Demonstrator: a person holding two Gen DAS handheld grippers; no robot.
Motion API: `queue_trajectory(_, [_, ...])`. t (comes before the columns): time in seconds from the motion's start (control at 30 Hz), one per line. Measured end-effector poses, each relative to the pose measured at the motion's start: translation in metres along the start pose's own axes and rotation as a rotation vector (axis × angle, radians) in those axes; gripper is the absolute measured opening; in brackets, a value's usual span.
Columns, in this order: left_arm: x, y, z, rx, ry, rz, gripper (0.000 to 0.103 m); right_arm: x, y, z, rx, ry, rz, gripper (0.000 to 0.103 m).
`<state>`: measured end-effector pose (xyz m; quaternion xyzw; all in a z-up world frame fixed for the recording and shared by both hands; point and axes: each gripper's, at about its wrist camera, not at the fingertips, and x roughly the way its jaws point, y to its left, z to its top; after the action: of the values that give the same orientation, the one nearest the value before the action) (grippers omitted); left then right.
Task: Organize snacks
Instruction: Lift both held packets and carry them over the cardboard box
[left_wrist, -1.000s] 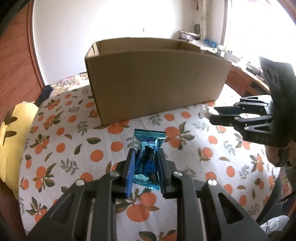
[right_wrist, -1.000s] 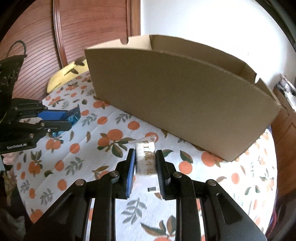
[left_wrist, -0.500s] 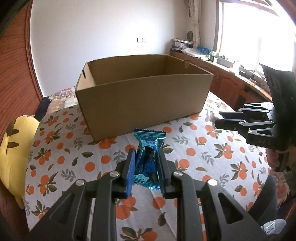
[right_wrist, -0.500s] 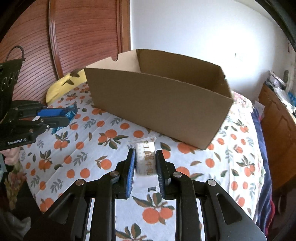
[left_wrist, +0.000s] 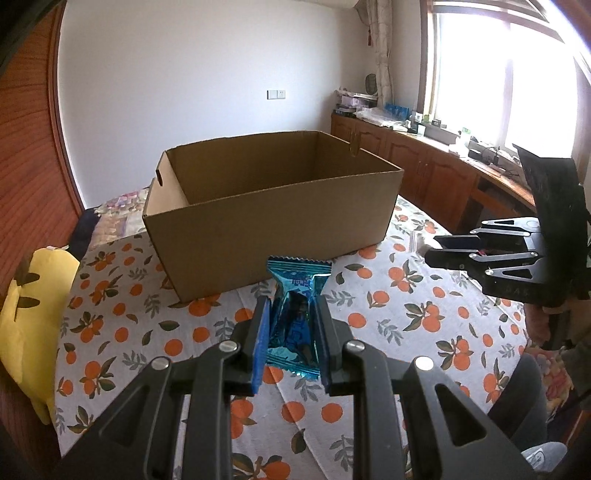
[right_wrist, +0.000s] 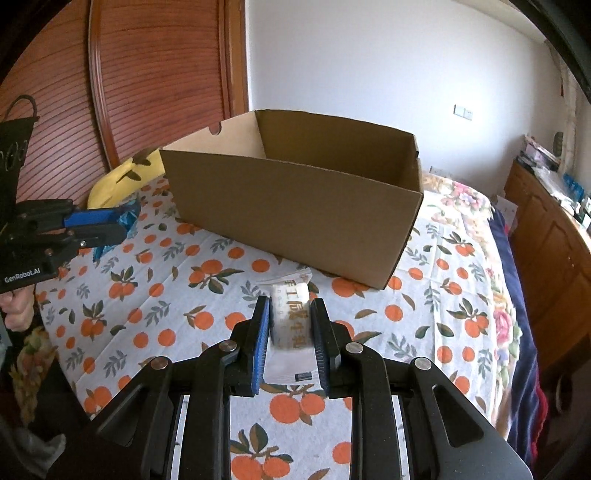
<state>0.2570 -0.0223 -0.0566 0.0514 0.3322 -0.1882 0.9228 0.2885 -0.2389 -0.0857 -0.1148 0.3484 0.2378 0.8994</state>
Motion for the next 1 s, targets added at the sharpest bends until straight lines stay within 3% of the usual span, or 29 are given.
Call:
queue_trajectory(0.4, [-0.011,-0.006,0.008,-0.002,-0.036,-0.001,0.020,-0.015,-0.002,0.000,0.012,-0.019,-0.021,0.021])
queue_trajectory(1.0, [-0.024,0.001,0.064,0.013,-0.137,0.007,0.020,-0.042,-0.007,0.038,-0.008,-0.087,-0.049,0.021])
